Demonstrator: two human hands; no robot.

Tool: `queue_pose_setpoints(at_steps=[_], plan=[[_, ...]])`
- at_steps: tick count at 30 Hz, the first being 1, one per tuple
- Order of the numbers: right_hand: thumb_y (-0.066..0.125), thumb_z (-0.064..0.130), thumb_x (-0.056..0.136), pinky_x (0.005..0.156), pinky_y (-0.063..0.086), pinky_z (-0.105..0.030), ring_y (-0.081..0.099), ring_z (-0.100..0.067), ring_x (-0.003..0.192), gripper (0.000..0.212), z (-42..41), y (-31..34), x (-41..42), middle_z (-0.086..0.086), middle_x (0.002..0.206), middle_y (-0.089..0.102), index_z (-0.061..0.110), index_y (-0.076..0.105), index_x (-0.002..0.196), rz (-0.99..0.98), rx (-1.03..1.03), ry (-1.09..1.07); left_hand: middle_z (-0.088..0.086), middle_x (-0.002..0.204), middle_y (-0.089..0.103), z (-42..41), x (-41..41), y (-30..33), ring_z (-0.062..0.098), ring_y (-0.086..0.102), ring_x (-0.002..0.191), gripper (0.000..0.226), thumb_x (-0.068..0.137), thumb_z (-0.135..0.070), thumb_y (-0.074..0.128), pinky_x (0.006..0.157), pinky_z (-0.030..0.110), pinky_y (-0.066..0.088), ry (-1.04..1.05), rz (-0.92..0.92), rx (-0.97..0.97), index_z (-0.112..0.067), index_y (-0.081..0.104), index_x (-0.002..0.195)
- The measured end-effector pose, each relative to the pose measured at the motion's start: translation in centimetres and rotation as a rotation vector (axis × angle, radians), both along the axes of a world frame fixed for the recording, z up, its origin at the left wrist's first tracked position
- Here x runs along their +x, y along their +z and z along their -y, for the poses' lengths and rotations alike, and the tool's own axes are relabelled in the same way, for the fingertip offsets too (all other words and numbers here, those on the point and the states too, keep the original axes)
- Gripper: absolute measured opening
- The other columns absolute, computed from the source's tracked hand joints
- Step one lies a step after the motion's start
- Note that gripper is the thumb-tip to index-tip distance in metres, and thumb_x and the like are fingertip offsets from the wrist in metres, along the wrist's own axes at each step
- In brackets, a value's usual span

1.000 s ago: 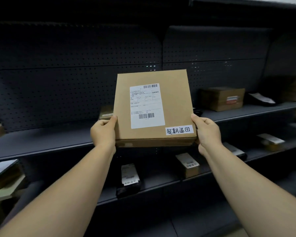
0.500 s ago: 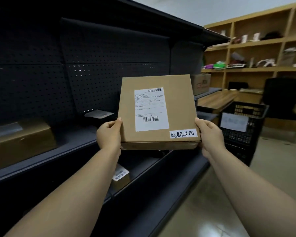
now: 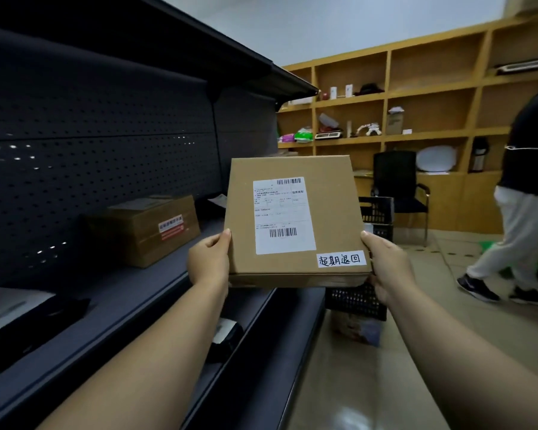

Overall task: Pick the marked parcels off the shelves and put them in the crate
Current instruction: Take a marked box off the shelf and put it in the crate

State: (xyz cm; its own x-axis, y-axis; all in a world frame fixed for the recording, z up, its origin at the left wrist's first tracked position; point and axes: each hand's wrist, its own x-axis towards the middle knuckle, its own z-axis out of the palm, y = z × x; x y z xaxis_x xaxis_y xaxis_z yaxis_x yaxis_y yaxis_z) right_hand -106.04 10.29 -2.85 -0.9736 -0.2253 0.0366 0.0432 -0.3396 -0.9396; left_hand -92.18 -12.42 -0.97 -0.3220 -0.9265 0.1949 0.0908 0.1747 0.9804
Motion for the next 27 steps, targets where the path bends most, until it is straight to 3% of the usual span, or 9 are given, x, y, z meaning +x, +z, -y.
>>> queue_pose_setpoints(at_steps=[2, 5, 9, 13, 19, 27], plan=[[0.063, 0.032, 0.085, 0.058, 0.055, -0.03, 0.073, -0.022, 0.072, 0.024, 0.3, -0.5, -2.3, -0.008, 0.085, 0.076, 0.016, 0.071, 0.101, 0.003, 0.002, -0.054, -0.012, 0.077, 0.068, 1.0, -3.4, -0.4, 0.017, 0.064, 0.08, 0.016, 0.085, -0.042, 0.064, 0.079, 0.035, 0.053, -0.047, 0.02, -0.012, -0.029, 0.069, 0.077], [0.063, 0.034, 0.085, 0.041, 0.047, -0.019, 0.07, -0.011, 0.057, 0.019, 0.1, -1.4, -5.1, 0.002, 0.072, 0.075, 0.021, 0.071, 0.096, 0.009, 0.011, -0.128, -0.015, 0.073, 0.066, 1.7, -8.1, -1.2, 0.014, 0.063, 0.075, 0.015, 0.083, -0.041, 0.065, 0.075, 0.034, 0.053, -0.091, 0.023, -0.02, -0.028, 0.069, 0.077], [0.063, 0.031, 0.086, 0.039, 0.045, -0.016, 0.068, -0.008, 0.051, 0.009, -0.4, -2.4, -9.3, 0.007, 0.064, 0.073, 0.024, 0.068, 0.089, 0.037, 0.01, -0.216, -0.016, 0.071, 0.065, 1.7, -13.9, -2.5, 0.008, 0.061, 0.071, 0.015, 0.083, -0.041, 0.066, 0.06, 0.026, 0.047, -0.17, 0.033, 0.02, -0.027, 0.072, 0.083], [0.063, 0.031, 0.086, 0.044, 0.048, -0.021, 0.069, -0.012, 0.056, 0.008, -0.1, -3.4, -14.2, 0.001, 0.074, 0.073, 0.025, 0.067, 0.089, 0.057, 0.032, -0.276, -0.015, 0.072, 0.066, 1.9, -19.4, -3.9, 0.016, 0.064, 0.075, 0.017, 0.082, -0.041, 0.066, 0.075, 0.039, 0.056, -0.204, 0.073, 0.056, -0.026, 0.073, 0.081], [0.062, 0.032, 0.086, 0.041, 0.047, -0.018, 0.069, -0.012, 0.058, 0.016, 1.8, -5.0, -23.8, -0.001, 0.08, 0.073, 0.022, 0.068, 0.098, 0.079, 0.033, -0.277, -0.014, 0.072, 0.066, 3.3, -28.7, -5.3, 0.015, 0.064, 0.077, 0.015, 0.083, -0.038, 0.066, 0.077, 0.036, 0.054, -0.193, 0.066, 0.05, -0.029, 0.068, 0.071], [0.063, 0.03, 0.086, 0.053, 0.047, -0.024, 0.068, -0.018, 0.073, 0.019, 2.6, -3.9, -38.8, -0.003, 0.091, 0.072, 0.021, 0.068, 0.101, 0.065, 0.051, -0.263, -0.016, 0.07, 0.063, 4.1, -43.5, -4.4, 0.005, 0.057, 0.068, 0.012, 0.085, -0.038, 0.065, 0.054, 0.023, 0.04, -0.184, 0.055, 0.049, -0.03, 0.067, 0.076]])
